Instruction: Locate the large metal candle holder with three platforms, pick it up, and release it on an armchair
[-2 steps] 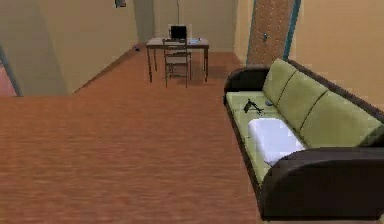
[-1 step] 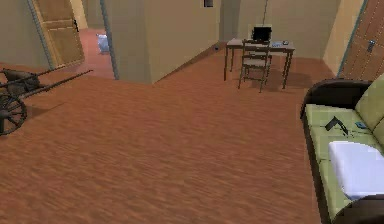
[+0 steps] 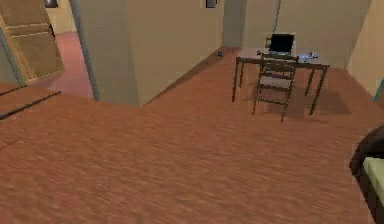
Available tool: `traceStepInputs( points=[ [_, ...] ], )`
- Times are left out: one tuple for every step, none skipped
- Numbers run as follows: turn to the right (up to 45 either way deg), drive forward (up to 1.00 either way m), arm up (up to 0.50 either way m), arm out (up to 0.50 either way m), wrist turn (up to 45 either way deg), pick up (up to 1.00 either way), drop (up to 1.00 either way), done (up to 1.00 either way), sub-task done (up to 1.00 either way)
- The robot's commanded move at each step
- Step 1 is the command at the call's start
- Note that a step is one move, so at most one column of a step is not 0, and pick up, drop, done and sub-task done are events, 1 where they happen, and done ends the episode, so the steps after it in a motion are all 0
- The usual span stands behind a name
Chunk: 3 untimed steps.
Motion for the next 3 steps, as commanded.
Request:
traceStepInputs(
  points=[
    [0.0,1.0,0.0,0.0,0.0,0.0,0.0,0.0,0.0],
    [0.0,1.0,0.0,0.0,0.0,0.0,0.0,0.0,0.0],
    [-3.0,0.0,0.0,0.0,0.0,0.0,0.0,0.0,0.0]
  ],
)
